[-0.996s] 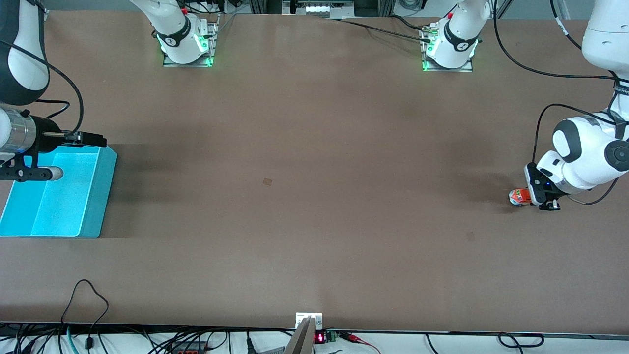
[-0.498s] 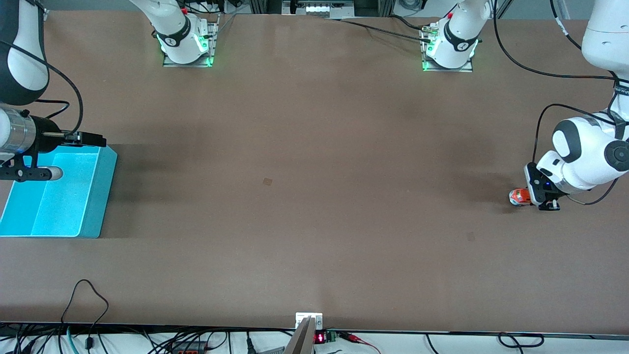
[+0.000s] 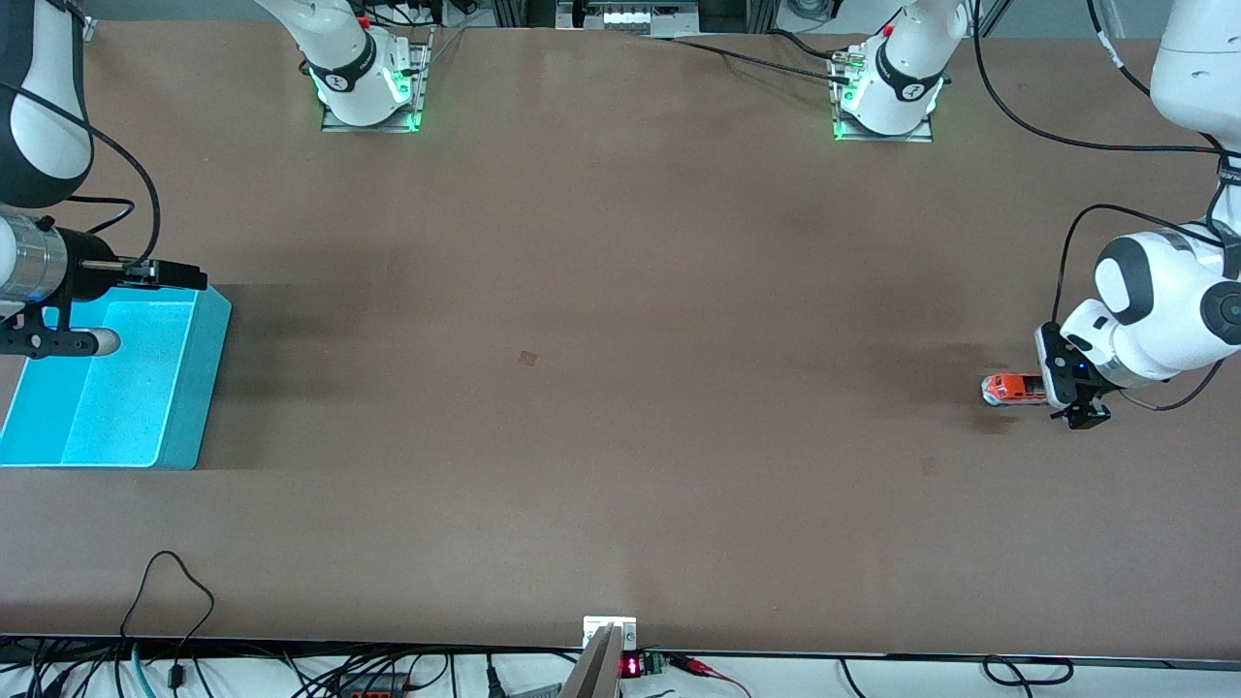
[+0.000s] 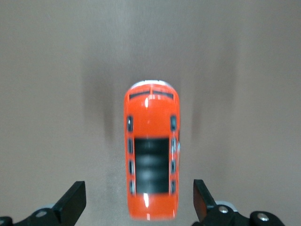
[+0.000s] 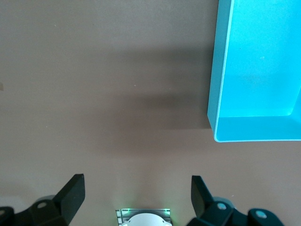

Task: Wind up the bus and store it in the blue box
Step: 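Drag the bus backward along the table with the left gripper to wind it, then open the left gripper, letting the bus roll toward the blue box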

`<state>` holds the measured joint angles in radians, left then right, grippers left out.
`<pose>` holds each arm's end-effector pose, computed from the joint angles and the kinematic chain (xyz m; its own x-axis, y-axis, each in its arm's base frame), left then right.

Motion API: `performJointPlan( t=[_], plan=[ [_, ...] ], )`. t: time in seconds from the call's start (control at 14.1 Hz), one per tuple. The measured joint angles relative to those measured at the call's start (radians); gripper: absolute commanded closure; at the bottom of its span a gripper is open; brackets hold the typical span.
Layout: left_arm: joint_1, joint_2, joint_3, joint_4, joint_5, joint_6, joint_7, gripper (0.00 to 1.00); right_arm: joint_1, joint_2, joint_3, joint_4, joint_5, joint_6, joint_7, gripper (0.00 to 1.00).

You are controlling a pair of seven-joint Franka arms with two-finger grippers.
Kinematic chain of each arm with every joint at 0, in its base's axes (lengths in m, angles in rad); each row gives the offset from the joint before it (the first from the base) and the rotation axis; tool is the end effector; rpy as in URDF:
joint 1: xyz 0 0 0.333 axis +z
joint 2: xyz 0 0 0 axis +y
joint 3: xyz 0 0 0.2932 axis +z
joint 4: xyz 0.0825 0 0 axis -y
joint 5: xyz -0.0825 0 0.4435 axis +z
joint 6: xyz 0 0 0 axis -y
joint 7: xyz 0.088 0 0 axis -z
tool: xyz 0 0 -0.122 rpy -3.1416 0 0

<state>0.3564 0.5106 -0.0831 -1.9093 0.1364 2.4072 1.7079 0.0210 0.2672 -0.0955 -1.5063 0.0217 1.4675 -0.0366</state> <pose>0.6322 0.1790 0.1481 0.0443 -0.9979 -0.0477 -0.9988 -0.0452 0.0184 0.6538 -0.0410 0.4434 0.9532 -0.0366 -0.3000 -0.0405 -0.9992 -0.0071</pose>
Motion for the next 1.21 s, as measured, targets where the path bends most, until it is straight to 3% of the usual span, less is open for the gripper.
performJointPlan(
  t=[0.43,0.85,1.21],
  plan=[
    [-0.001,-0.067,-0.036,0.087,-0.001,-0.282,-0.127,0.00,-0.002,0.000,0.000,0.000,0.000,0.000,0.000,0.00],
    [-0.004,-0.139,-0.168,0.258,-0.001,-0.680,-0.495,0.00,-0.002,0.000,-0.001,0.000,0.000,0.000,0.000,0.00],
    [-0.005,-0.150,-0.276,0.427,-0.001,-0.940,-0.895,0.00,-0.002,0.000,-0.001,0.000,0.000,0.000,0.000,0.00]
  ],
)
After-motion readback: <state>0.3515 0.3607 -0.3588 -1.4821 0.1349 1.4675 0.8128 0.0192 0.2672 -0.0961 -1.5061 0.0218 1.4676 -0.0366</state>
